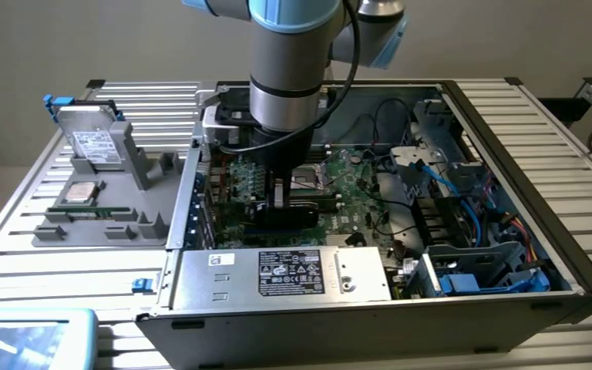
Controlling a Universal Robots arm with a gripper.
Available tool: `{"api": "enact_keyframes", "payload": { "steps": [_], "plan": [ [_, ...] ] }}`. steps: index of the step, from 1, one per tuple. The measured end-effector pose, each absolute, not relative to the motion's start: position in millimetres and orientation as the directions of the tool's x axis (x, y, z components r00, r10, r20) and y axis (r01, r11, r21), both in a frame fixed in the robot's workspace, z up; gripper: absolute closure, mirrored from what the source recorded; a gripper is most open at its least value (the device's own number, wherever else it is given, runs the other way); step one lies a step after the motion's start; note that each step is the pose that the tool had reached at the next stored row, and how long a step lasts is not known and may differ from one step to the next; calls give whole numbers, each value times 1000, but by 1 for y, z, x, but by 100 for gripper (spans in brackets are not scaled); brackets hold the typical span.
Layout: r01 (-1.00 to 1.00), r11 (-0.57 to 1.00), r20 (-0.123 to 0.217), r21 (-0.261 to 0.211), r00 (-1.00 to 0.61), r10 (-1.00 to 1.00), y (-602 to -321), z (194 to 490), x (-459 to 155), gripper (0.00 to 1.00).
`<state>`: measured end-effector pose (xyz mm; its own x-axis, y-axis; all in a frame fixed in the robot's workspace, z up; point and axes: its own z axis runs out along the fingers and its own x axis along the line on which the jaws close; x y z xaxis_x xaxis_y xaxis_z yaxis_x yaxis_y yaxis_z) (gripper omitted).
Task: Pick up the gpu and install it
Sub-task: 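Insert the gpu into the slot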
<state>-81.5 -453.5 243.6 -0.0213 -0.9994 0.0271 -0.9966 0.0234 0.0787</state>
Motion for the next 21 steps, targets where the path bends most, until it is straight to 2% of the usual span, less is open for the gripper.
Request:
{"api": "enact_keyframes", "payload": {
  "steps": [21],
  "plan": [
    [-997,15,22,79,-13,-1000,-454,243,-82,72]
  ]
}}
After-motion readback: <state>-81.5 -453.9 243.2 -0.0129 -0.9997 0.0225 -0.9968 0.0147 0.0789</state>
